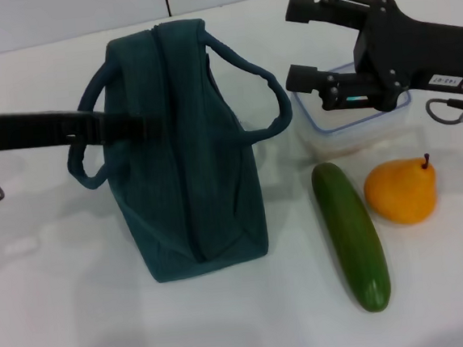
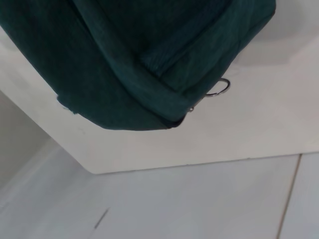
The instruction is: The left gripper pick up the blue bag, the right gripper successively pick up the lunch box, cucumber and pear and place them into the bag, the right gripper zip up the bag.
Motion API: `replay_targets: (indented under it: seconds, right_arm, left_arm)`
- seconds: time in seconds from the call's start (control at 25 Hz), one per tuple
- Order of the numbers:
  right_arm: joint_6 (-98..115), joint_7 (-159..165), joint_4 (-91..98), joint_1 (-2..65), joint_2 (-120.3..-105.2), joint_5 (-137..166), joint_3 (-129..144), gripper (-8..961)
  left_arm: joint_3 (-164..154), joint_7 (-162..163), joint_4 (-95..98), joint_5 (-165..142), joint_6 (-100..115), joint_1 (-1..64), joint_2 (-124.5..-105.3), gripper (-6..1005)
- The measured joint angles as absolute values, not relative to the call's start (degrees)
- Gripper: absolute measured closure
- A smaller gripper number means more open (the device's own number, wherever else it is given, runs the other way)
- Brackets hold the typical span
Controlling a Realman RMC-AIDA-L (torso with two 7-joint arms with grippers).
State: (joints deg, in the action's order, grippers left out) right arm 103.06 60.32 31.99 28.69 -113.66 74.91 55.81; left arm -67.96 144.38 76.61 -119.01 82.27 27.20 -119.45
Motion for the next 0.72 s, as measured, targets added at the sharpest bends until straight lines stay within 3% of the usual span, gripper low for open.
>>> replay_targets:
  seconds: [0.36,0.72]
  right_arm:
    - [104.2,60.2,32.0,27.9,-113.76,74.8,55.8,128]
    - [102.1,59.7,31.2,26.9,-114.54,74.7,55.1,128]
  left_arm:
    - [-68.0,134.4,75.3,-115.6,82.2,26.4,-119.57,440]
    - [-65.1,133.5,69.6,-114.9,80.7,27.0,-119.40,731]
